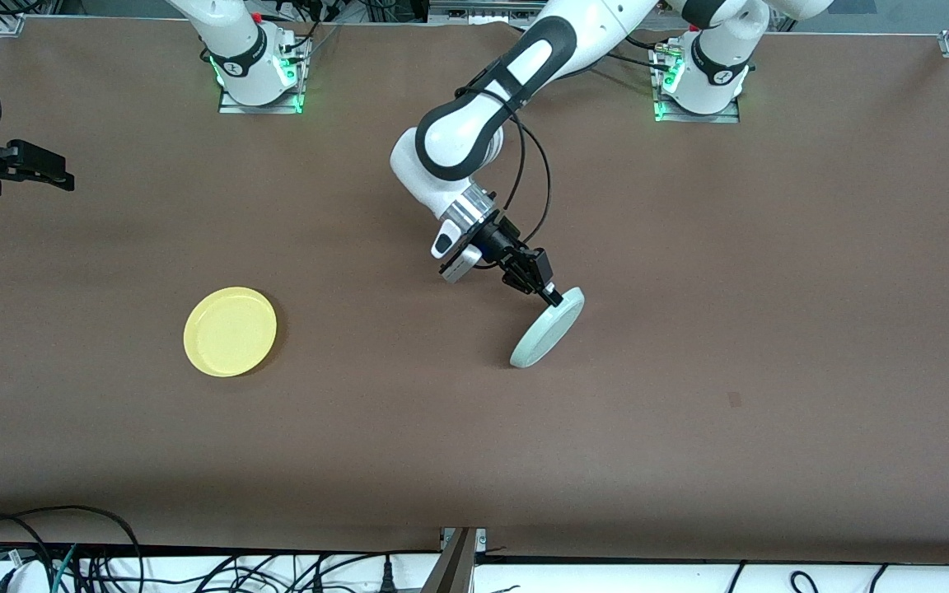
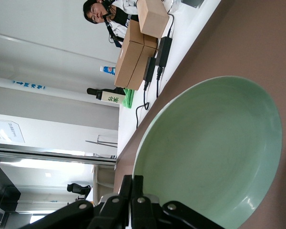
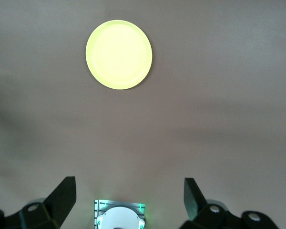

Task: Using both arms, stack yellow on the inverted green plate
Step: 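Carry the green plate with the left gripper toward the table middle, then set the green plate upside down and withdraw the left gripper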

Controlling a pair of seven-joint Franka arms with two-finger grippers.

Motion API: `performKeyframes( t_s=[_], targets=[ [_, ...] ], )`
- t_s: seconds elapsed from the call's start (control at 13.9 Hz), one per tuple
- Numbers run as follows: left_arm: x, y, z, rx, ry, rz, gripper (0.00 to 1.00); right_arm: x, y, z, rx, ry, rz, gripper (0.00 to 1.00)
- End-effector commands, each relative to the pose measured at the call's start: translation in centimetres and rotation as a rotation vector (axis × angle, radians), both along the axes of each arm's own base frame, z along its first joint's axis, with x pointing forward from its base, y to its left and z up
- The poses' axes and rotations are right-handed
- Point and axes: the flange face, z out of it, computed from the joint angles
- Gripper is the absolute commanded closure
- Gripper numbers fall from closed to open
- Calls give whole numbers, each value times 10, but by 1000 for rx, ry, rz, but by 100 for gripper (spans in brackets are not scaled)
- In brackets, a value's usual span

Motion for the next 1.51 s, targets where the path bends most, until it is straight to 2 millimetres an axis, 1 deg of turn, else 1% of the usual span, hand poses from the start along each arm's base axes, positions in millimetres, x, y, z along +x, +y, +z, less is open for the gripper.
performKeyframes(
  t_s=[0.0,0.14,0.22,0.29,0.36,0.43,0.58,0.72,0.86,0.94,1.01,1.15,1.22,1.3,1.37,1.44],
  targets=[
    [-4,-12,-14,47,-73,-17,100,-2,-2,0,-5,-3,-13,0],
    [-20,-20,-31,25,-110,-18,100,-2,-2,0,-5,-3,-13,0],
    [-33,-26,-45,33,-123,-20,94,-2,-3,0,-5,-3,-14,0],
    [-49,-34,-56,33,-130,-34,69,-2,-4,0,-5,-3,-16,0],
    [-57,-40,-60,27,-131,-44,37,-2,-5,0,-5,-3,-19,0],
    [-65,-45,-60,13,-136,-50,0,-2,-5,0,-5,-3,-19,0],
    [-76,-49,-62,-61,-111,3,0,-2,-6,0,-6,-3,-21,0],
    [-88,-64,-63,-179,-118,23,0,-2,-5,0,-6,-4,-19,0],
    [-92,-77,-67,-285,-122,-4,0,-2,-6,0,-6,-3,-21,0],
    [-90,-79,-67,-335,-123,2,0,-2,-5,0,-5,-3,-18,0],
    [-93,-86,-70,-441,-108,30,0,-2,-5,0,-6,-4,-19,0],
    [-93,-101,-77,-731,-100,121,0,1,-5,-5,-7,5,-17,0],
    [-91,-107,-79,-840,-97,146,0,3,-7,-9,-8,11,-22,0],
    [-84,-108,-80,-927,-85,168,0,5,-13,-11,-8,10,-32,0],
    [-71,-107,-74,-1000,-65,194,0,9,-17,-15,-2,0,-40,0],
    [-53,-100,-65,-1042,-57,223,0,15,-17,-24,15,-3,-45,0]
  ],
)
